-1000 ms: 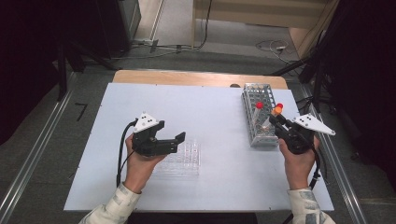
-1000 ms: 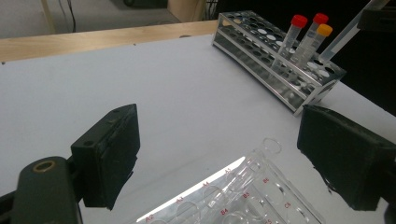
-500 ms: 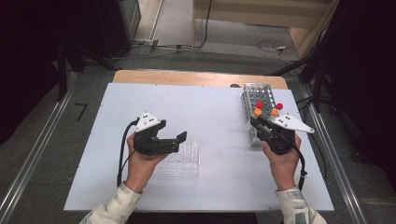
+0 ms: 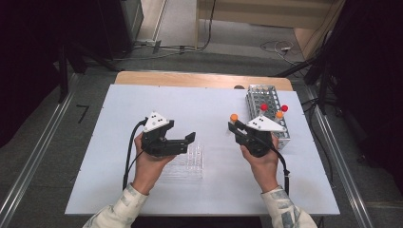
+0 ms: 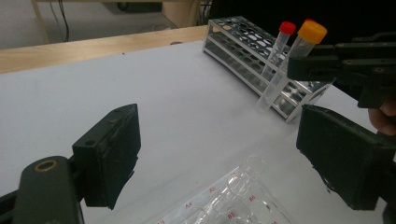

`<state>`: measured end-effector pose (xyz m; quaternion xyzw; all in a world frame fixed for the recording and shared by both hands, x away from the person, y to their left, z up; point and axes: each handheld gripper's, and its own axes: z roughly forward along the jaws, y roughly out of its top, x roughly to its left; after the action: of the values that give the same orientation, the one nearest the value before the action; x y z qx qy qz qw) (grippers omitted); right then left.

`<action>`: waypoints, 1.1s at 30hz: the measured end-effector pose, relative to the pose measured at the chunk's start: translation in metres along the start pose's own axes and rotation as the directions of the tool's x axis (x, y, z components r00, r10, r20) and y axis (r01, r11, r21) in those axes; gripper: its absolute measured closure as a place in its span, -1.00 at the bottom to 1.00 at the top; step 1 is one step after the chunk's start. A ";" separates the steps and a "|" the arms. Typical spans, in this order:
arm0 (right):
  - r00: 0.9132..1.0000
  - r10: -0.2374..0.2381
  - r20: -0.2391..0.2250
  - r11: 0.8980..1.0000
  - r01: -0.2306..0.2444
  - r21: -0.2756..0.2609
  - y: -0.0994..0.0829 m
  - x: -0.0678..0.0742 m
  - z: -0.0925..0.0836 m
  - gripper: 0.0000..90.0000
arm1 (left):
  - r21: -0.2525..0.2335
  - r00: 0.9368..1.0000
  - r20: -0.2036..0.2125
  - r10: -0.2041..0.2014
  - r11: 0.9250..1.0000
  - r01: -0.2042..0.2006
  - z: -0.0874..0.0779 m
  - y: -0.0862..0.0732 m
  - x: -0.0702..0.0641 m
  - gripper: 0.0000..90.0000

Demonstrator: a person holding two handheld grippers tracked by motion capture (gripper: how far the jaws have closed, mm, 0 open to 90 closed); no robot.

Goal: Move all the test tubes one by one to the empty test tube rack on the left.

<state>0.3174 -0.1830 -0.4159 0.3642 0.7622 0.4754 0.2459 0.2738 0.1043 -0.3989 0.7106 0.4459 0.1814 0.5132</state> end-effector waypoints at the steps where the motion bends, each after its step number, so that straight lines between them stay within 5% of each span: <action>1: 1.000 -0.002 -0.005 1.000 0.002 0.004 0.000 0.002 0.003 0.61 | -0.001 1.000 0.000 -0.002 1.000 0.002 0.001 0.000 -0.001 -0.68; 11: 0.999 -0.006 -0.046 0.999 0.008 0.031 0.001 0.018 0.026 0.61 | 0.018 1.000 -0.011 0.021 1.000 -0.021 0.017 0.009 -0.005 -0.57; 17: 0.998 -0.015 -0.069 0.999 0.018 0.042 0.003 0.028 0.036 0.61 | 0.024 0.999 0.020 0.036 0.999 -0.037 0.028 0.017 -0.012 -0.39; 33: 0.992 -0.038 -0.120 0.998 0.044 0.045 0.007 0.049 0.045 0.61 | 0.016 0.996 0.028 0.082 0.996 -0.082 0.050 0.021 -0.015 0.11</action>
<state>0.3220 -0.1176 -0.4300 0.3252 0.7939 0.4728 0.2011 0.3109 0.0616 -0.3981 0.7350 0.4108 0.1889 0.5054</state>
